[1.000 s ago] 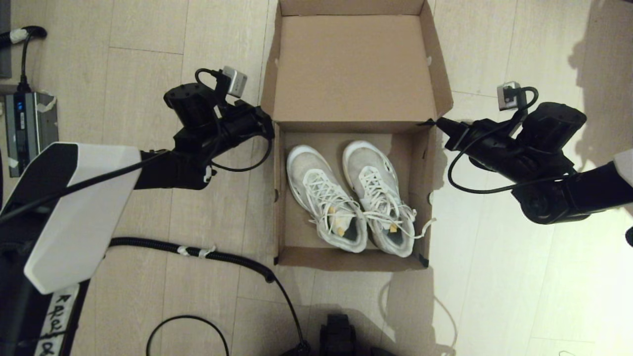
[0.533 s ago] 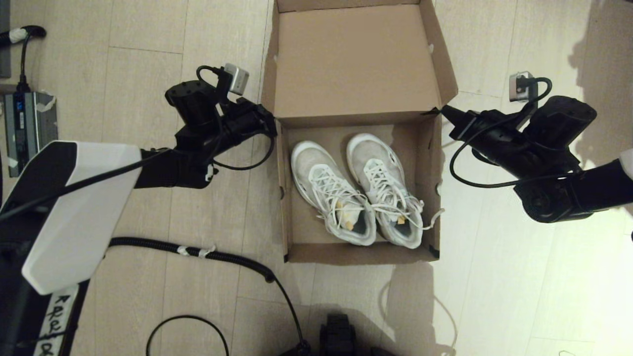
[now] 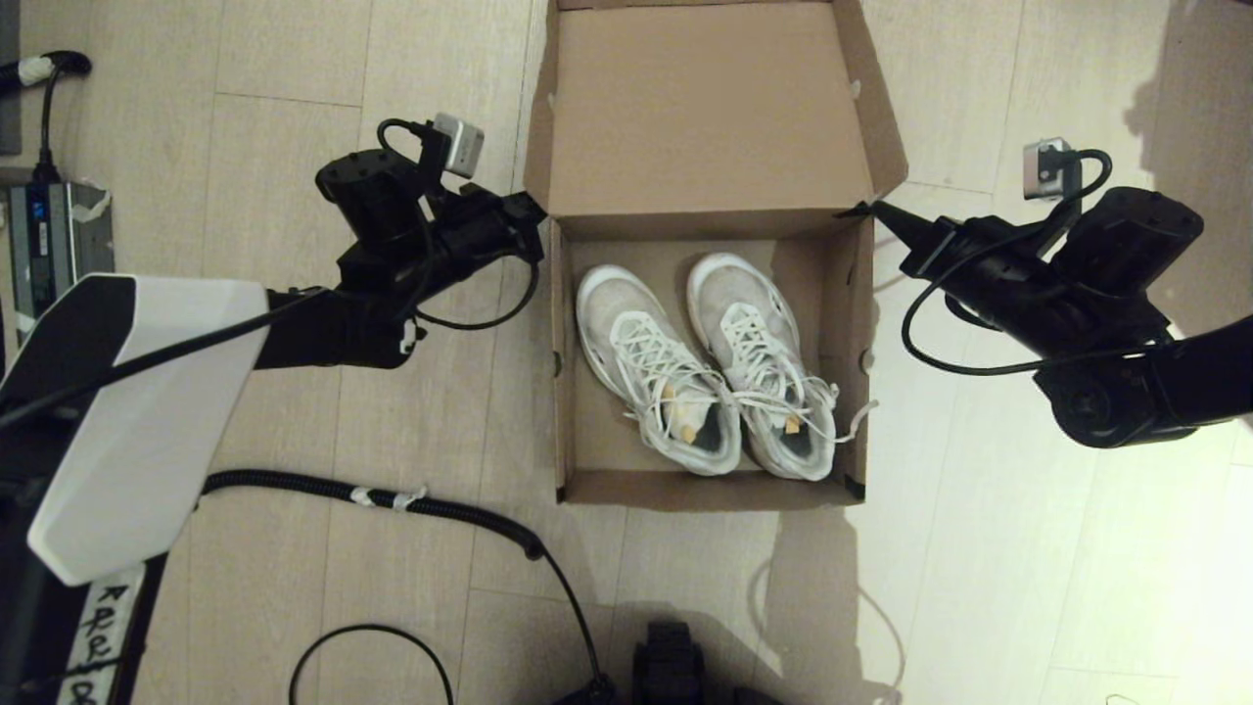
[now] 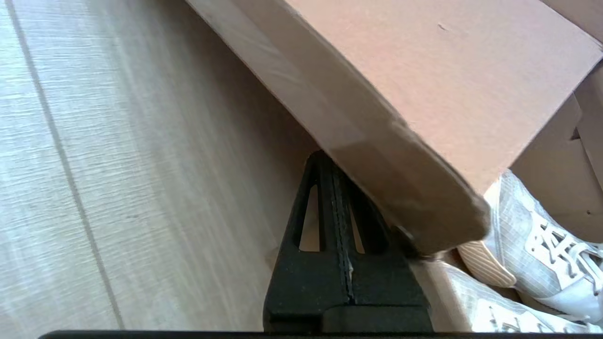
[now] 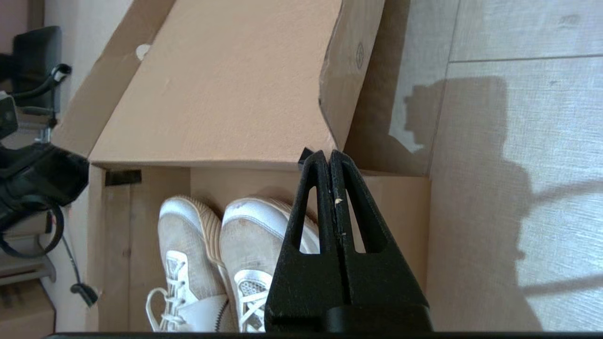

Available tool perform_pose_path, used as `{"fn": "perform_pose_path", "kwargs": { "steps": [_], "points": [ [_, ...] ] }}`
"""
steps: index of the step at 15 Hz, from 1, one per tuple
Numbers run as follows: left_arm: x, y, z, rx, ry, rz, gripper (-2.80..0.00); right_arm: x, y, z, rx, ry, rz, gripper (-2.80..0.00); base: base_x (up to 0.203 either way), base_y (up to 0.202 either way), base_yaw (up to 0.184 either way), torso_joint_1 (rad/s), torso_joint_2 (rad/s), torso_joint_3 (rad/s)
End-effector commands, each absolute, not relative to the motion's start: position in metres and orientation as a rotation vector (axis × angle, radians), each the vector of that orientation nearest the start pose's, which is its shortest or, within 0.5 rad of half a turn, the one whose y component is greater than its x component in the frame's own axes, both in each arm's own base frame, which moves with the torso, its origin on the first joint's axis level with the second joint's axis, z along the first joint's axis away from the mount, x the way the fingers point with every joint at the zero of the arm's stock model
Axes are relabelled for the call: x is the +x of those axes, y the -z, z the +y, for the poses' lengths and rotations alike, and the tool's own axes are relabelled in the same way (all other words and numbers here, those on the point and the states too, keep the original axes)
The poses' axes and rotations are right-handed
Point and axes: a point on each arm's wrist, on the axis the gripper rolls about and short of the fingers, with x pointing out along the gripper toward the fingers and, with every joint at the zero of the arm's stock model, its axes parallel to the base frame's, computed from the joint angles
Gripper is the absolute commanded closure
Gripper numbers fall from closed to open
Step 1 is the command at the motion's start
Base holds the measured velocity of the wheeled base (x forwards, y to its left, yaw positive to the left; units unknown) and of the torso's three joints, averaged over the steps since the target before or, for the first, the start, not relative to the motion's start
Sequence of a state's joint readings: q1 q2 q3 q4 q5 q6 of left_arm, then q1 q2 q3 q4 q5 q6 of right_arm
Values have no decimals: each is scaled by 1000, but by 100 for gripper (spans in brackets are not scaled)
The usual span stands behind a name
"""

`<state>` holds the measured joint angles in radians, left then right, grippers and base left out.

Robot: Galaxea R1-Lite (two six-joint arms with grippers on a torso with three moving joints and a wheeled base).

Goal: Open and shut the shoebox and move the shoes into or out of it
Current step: Close the shoe box

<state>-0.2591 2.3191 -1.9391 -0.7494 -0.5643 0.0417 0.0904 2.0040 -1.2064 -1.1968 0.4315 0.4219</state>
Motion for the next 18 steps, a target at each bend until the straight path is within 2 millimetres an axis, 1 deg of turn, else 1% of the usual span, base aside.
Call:
{"fn": "perform_pose_path", "kwargs": {
  "steps": [1,5,10,12,18],
  "points": [
    [468,-260,-136,99,808,-395,0,393,-239,46,338,-594,-288,0,0,0,0,0,0,0],
    [468,-263,-131,102,800,-399,0,394,-237,45,339,-593,-284,0,0,0,0,0,0,0],
    [464,-271,-129,104,795,-417,0,396,-237,46,339,-595,-286,0,0,0,0,0,0,0],
    [461,-275,-129,105,796,-424,0,396,-239,46,337,-596,-292,0,0,0,0,0,0,0],
    [454,-286,-133,104,810,-447,0,391,-254,45,331,-595,-325,0,0,0,0,0,0,0]
  ]
}}
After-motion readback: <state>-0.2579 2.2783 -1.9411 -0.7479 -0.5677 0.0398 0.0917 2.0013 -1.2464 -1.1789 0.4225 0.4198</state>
